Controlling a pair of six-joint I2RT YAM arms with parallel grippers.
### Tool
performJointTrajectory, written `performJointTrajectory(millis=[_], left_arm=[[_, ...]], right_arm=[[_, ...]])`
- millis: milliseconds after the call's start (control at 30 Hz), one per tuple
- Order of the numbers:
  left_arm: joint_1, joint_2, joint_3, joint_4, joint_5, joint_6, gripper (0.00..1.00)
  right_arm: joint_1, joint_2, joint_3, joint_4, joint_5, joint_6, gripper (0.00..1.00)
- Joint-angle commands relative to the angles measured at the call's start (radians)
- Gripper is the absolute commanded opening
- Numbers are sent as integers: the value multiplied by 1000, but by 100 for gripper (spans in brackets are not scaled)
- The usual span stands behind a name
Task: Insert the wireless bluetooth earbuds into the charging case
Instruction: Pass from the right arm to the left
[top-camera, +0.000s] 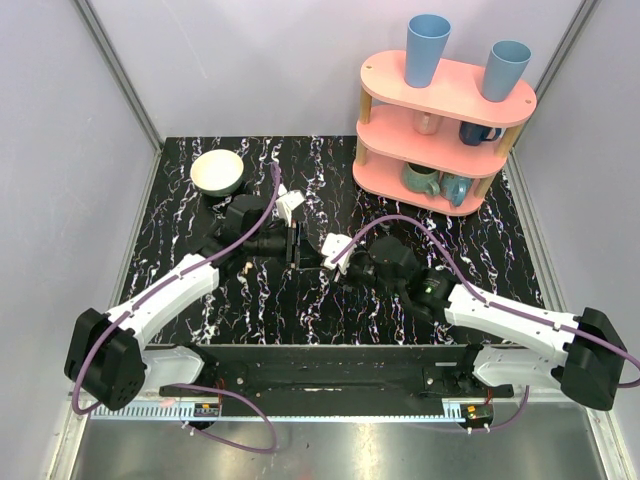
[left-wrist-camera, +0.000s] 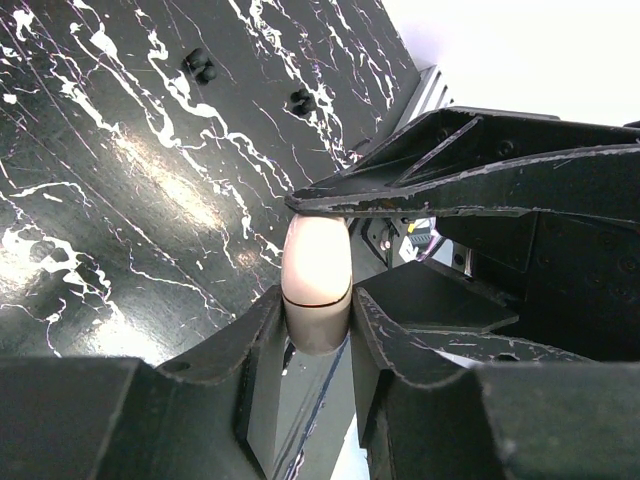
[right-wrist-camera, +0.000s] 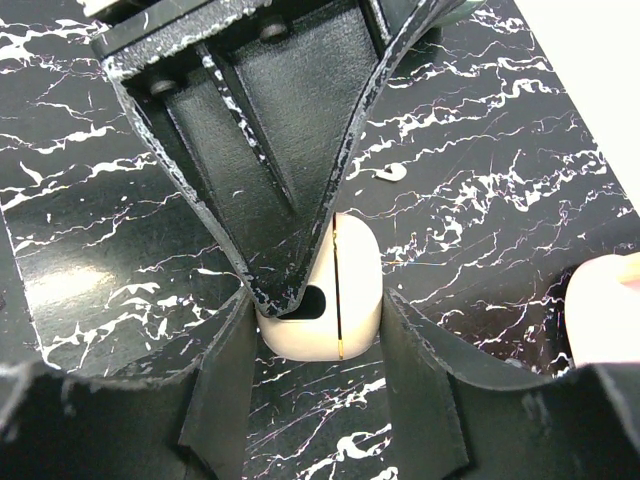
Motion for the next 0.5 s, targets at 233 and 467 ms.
performJointTrajectory(millis=[233,467], left_arm=[[-20,-108,4,66,-152,94,0],[-20,-212,-22,168,-270,205,0]], right_arm=[[8,-84,43,26,88,110,77],[9,-221,55,2,40,286,95]])
